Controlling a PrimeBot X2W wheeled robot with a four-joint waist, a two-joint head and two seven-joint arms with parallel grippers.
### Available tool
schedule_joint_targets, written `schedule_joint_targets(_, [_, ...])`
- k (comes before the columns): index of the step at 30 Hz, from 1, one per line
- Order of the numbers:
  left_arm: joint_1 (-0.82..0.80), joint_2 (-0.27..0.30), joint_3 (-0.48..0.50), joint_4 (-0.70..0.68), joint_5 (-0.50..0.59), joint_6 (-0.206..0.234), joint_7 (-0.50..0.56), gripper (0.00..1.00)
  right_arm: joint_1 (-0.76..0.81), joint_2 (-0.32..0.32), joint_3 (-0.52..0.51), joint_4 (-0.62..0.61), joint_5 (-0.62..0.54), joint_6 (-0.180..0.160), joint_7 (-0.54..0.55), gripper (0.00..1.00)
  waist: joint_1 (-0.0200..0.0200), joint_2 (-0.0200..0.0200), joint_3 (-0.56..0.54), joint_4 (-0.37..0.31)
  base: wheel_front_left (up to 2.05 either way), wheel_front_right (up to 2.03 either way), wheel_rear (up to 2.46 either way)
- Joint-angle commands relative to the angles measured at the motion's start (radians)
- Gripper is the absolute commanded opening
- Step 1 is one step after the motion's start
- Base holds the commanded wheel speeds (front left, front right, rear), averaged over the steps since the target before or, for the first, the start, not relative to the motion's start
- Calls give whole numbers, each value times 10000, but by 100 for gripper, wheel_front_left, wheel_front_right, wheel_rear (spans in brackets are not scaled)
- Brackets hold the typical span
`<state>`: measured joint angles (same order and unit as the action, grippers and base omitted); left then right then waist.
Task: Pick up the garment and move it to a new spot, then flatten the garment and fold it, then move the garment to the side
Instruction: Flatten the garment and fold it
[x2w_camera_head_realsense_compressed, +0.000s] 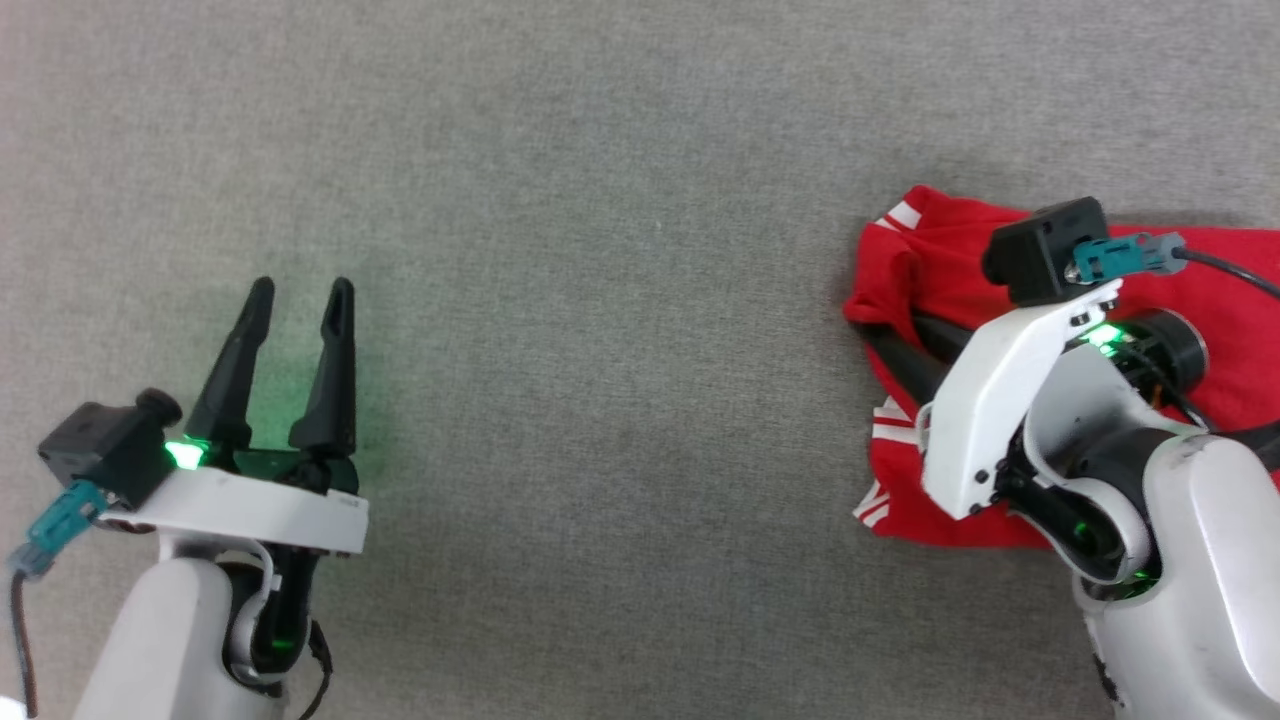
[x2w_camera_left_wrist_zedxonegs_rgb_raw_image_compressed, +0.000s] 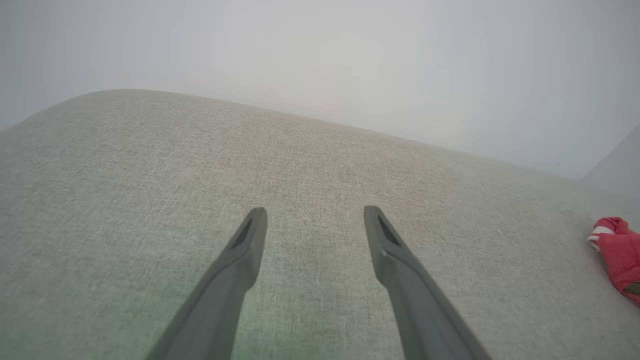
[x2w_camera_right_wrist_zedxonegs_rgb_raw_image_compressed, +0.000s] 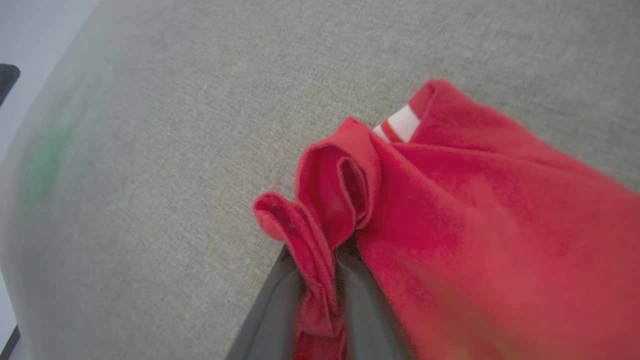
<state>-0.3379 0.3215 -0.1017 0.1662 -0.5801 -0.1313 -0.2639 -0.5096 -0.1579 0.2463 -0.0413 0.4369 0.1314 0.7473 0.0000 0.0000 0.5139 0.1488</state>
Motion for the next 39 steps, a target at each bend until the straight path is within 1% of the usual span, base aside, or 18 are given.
schedule_joint_targets(1, [65,65,39,-14,28,14,6,100,226,0,172,289,142,-13,14,100,0,0,-123,-125,0,0,0])
schedule_joint_targets(2, [93,88,47,-16,39,14,6,100,168,-41,241,187,280,-12,-57,100,0,0,-177,-176,0,0,0])
schedule_joint_targets(8, [219,224,59,41,-48,14,6,100,106,-517,-151,-359,794,-13,-487,100,0,0,-526,-491,0,0,0])
schedule_joint_targets(11, [300,293,85,46,-95,14,6,100,167,-769,-584,-649,960,-12,-626,100,0,0,-676,-671,0,0,0])
schedule_joint_targets(15, [366,436,-6,25,-95,14,6,100,322,-920,-1251,-1019,958,-12,-840,100,0,0,-810,-894,0,0,0])
schedule_joint_targets(19, [336,559,-89,100,-151,14,6,100,499,-1015,-1744,-1168,1121,-10,-1350,100,0,0,-914,-1080,0,0,0])
schedule_joint_targets(22, [304,647,-187,175,-141,14,6,100,729,-1167,-1776,-984,1035,-10,-2135,100,0,0,-1033,-1203,0,0,0])
schedule_joint_targets(26, [307,708,-248,293,-127,14,6,100,1016,-1201,-1911,-426,711,-12,-3805,100,0,0,-1240,-1338,0,0,0])
schedule_joint_targets(28, [330,766,-213,336,-102,14,6,100,1134,-929,-2025,-104,645,-10,-4717,100,0,0,-1338,-1410,0,0,0])
schedule_joint_targets(32, [471,822,-110,390,-13,14,6,100,1540,-609,-2195,358,189,-10,-6314,100,0,0,-1535,-1497,0,0,0])
schedule_joint_targets(35, [607,834,-23,416,100,14,6,100,1892,-365,-2207,627,-117,-10,-7088,100,0,0,-1702,-1559,0,0,0])
schedule_joint_targets(39, [933,802,165,438,225,14,6,100,2331,-321,-2073,912,-384,-10,-7597,100,0,0,-2010,-1615,0,0,0])
